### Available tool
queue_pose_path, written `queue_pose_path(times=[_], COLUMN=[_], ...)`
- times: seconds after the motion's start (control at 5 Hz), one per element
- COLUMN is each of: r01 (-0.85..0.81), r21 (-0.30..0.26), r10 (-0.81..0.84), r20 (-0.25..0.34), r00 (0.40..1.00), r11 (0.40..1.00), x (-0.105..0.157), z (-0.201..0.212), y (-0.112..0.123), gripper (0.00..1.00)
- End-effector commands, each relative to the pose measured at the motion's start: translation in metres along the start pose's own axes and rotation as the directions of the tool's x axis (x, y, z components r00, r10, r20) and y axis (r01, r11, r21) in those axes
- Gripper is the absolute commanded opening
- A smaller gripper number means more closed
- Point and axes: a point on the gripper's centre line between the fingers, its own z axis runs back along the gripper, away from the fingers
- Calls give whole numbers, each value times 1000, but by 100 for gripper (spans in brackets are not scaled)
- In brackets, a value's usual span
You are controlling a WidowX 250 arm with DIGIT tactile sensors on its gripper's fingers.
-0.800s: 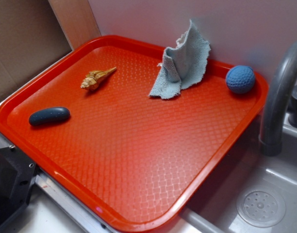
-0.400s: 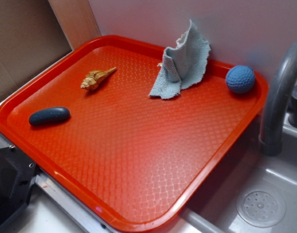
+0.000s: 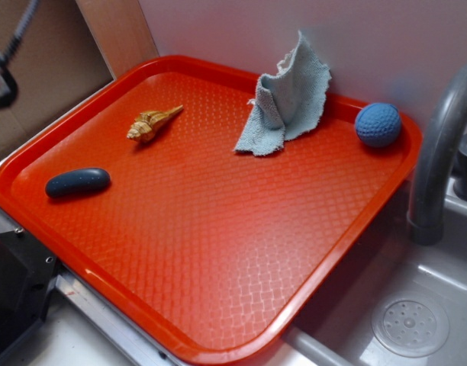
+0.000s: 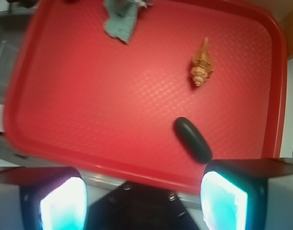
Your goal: Grab the plastic pickle.
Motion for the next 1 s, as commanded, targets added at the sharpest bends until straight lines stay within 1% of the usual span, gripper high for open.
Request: queue_pose_path(times=[0.0, 0.2, 0.4, 0.6, 0.8], r01=[123, 353, 366, 379, 353], r21=[0, -57, 32, 101, 56], r10=[-123, -354, -365, -367, -350], r20=[-33, 4, -25, -118, -46], r00=[992, 935, 931, 923, 936], r11=[992, 934, 930, 920, 934], x=[7, 15, 16, 10, 10], z=[-66, -114, -143, -162, -150], y=[38, 41, 40, 33, 36], gripper=[100, 100, 100, 0, 0])
